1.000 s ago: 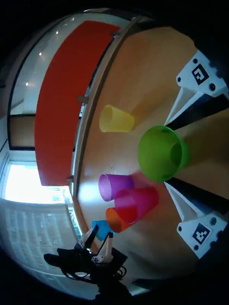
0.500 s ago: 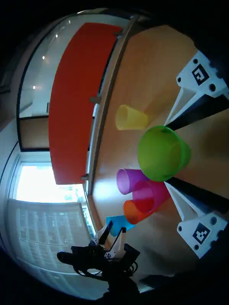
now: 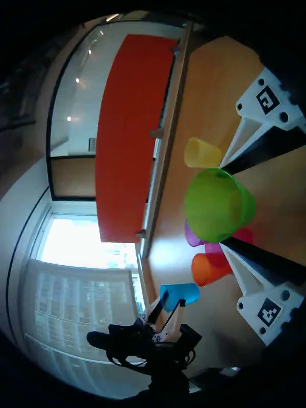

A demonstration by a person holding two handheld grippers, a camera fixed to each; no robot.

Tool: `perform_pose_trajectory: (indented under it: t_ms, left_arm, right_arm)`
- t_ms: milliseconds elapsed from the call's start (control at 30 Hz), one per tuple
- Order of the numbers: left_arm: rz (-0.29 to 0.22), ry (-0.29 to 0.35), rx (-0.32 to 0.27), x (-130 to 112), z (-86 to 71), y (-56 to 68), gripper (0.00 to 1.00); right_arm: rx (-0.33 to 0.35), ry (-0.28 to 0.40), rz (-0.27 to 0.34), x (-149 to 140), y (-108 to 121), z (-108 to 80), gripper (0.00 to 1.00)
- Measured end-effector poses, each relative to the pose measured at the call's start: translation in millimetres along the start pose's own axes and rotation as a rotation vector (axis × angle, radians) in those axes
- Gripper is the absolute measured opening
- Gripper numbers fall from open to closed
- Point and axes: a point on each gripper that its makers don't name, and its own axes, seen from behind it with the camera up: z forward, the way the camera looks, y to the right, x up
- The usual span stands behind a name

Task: Pour water

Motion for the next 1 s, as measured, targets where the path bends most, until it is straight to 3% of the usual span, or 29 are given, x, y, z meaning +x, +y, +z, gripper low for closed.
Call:
perform_pose_trajectory:
  t_ms: [600,1000]
  left_arm:
    - [-0.025,0.053,0.011,9.6,-15.5,3.6,0.85]
    - [-0.039,0.086,0.009,14.9,-24.6,8.9,0.85]
  right_arm:
    - [-0.022,0.101,-0.027,30.7,-15.7,-2.1,0.90]
    - [-0.037,0.183,-0.013,49.4,-21.8,-6.8,0.90]
